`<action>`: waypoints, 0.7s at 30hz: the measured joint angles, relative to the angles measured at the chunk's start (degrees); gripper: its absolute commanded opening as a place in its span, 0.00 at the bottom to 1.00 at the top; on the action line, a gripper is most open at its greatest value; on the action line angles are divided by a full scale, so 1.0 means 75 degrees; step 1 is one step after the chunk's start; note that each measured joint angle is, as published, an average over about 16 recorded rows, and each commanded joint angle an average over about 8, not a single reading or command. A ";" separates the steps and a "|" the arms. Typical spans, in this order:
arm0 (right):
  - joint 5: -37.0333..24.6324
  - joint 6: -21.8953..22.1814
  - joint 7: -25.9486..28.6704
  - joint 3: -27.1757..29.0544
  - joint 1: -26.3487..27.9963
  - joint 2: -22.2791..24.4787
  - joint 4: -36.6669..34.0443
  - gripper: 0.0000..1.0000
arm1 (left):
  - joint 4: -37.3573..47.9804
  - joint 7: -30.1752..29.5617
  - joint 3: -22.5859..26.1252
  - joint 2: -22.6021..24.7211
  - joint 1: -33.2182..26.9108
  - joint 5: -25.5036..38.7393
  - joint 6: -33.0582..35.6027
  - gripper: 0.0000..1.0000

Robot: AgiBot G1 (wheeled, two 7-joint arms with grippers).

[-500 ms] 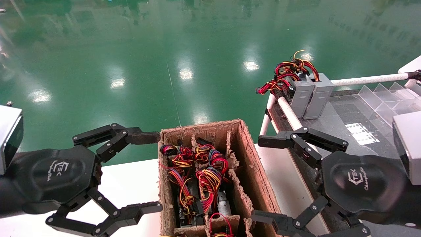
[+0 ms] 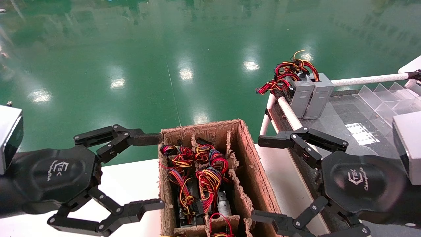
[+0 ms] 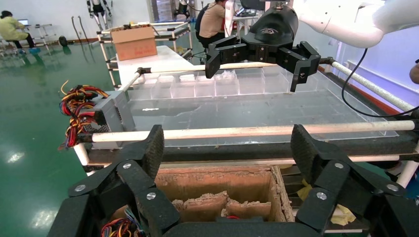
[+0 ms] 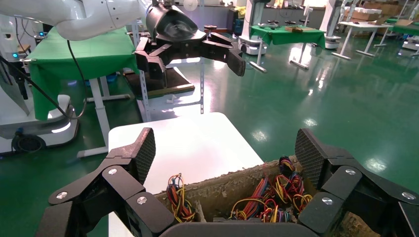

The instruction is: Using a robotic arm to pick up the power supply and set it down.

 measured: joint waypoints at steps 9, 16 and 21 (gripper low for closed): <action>0.0000 0.0000 0.0000 0.0000 0.0000 0.0000 0.0000 1.00 | 0.0000 0.0000 0.0000 0.0000 0.0000 0.0000 0.0000 0.00; 0.0000 0.0000 0.0000 0.0000 0.0000 0.0000 0.0000 1.00 | 0.0000 0.0000 0.0000 0.0000 0.0000 0.0000 0.0000 0.00; 0.0000 0.0000 0.0000 0.0000 0.0000 0.0000 0.0000 1.00 | 0.0000 0.0000 0.0000 0.0000 0.0000 0.0000 0.0000 0.00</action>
